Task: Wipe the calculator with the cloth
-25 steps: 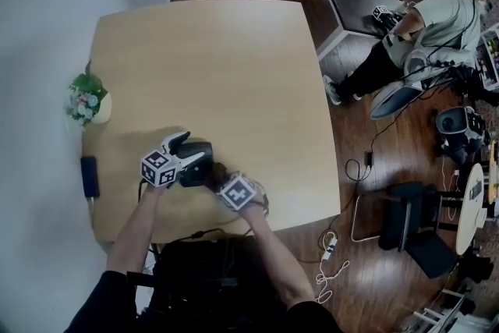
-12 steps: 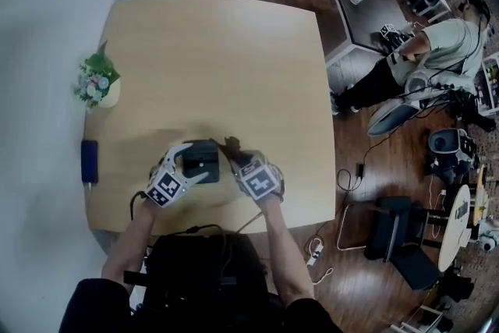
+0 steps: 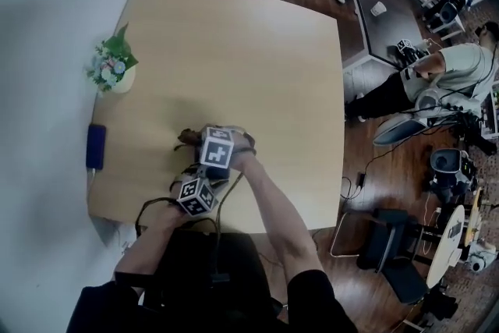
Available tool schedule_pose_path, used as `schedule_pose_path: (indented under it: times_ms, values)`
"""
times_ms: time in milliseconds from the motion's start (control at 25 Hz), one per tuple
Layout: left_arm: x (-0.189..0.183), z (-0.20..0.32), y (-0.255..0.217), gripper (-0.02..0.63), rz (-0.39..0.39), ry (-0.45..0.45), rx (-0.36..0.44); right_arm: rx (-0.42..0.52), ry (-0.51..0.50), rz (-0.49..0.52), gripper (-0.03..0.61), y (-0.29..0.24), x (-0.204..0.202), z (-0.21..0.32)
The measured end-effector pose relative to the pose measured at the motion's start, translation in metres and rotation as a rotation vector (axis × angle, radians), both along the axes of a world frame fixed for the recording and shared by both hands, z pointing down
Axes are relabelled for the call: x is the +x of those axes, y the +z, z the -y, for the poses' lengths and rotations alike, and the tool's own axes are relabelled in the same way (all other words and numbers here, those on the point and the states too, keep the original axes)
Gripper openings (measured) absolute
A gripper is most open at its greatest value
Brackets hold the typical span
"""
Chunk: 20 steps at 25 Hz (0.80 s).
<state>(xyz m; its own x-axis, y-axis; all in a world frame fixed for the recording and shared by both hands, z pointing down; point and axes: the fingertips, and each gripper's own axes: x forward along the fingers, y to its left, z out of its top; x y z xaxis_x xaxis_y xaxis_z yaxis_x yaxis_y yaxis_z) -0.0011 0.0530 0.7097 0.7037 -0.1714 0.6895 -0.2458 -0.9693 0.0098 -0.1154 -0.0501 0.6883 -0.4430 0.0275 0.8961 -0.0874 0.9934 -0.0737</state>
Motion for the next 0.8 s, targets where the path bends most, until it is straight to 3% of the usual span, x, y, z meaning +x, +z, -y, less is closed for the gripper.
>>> schedule_pose_path:
  times_ms: [280,440,600,720,800]
  values:
    - [-0.004,0.004,0.003,0.232,0.002,-0.023,0.001,-0.072,0.163,-0.150,0.066,0.020,0.099,0.010]
    - [-0.002,0.004,0.003,0.232,-0.003,-0.020,0.008,-0.031,0.221,-0.219,0.066,0.017,0.135,0.022]
    - [-0.003,0.004,0.003,0.232,-0.009,-0.022,0.011,0.028,0.163,-0.094,0.066,-0.014,0.079,0.035]
    - [-0.004,0.004,0.002,0.232,-0.016,-0.023,0.000,0.041,0.047,0.040,0.066,-0.032,0.009,0.034]
    - [-0.003,0.004,0.002,0.232,-0.019,-0.022,-0.009,0.023,-0.047,0.042,0.066,-0.024,-0.020,0.025]
